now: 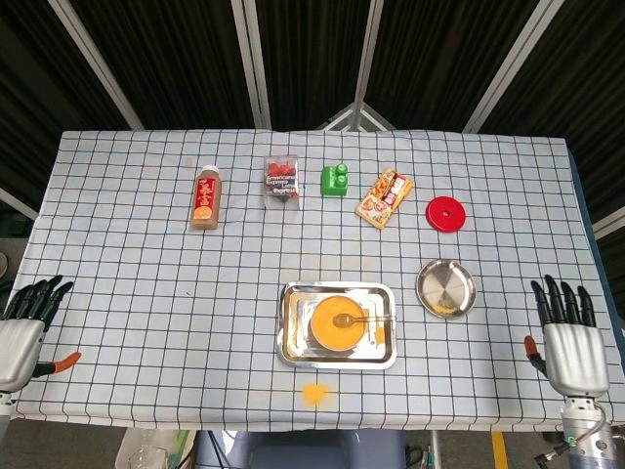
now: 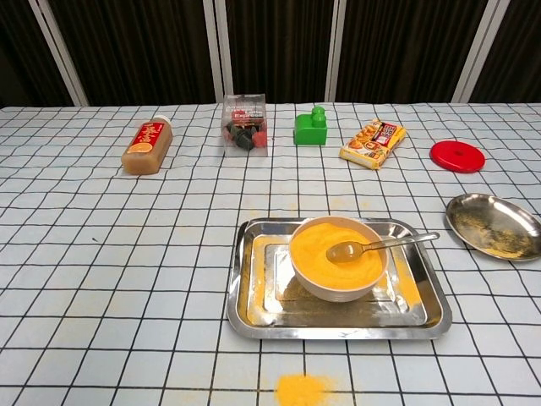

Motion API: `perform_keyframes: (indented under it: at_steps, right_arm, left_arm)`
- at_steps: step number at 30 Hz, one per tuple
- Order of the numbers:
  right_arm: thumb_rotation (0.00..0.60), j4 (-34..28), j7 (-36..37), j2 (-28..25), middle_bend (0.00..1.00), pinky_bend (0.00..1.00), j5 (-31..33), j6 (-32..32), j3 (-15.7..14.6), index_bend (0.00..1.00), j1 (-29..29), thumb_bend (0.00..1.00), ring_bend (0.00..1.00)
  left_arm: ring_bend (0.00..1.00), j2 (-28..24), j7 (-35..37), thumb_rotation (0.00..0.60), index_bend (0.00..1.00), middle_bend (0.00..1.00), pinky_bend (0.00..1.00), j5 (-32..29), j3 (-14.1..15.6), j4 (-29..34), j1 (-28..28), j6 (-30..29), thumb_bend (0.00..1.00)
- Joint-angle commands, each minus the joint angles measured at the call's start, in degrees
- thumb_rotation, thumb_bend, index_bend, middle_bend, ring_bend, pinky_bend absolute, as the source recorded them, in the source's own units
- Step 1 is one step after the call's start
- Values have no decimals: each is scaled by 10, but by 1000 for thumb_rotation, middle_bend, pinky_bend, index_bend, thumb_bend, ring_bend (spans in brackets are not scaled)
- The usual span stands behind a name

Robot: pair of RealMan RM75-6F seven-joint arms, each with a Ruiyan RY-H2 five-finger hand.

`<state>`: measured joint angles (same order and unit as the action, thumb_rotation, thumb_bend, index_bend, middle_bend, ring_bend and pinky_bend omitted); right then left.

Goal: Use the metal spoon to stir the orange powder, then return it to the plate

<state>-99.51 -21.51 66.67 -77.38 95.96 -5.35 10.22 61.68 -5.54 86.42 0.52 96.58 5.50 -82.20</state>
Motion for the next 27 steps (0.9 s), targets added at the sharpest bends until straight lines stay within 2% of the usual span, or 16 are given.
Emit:
perform_keyframes:
  at_steps: [1,14,20,23,27]
  right_arm:
    - [600,34,41,-1,0,0,-32,11,6,0,-17,408,0]
    - [600,43,41,10,0,0,-41,-21,25,0,-28,408,0]
    - [600,17,53,13,0,0,-31,-51,45,0,-21,408,0]
    - [600,-15,38,19,8,0,-28,-72,55,29,-9,408,0]
    - [600,-52,-31,36,106,0,-24,-107,68,98,17,408,0]
  left_arm:
    - [0,2,-3,600,0,0,0,-3,-2,-3,-1,0,0]
    - [0,4,1,600,0,0,0,-6,-4,-7,0,3,0]
    - [0,4,4,600,0,0,0,-3,-3,-7,0,2,0]
    - [0,4,4,600,0,0,0,-1,-3,-6,1,3,0]
    - [0,3,4,600,0,0,0,-3,-3,-3,1,4,0]
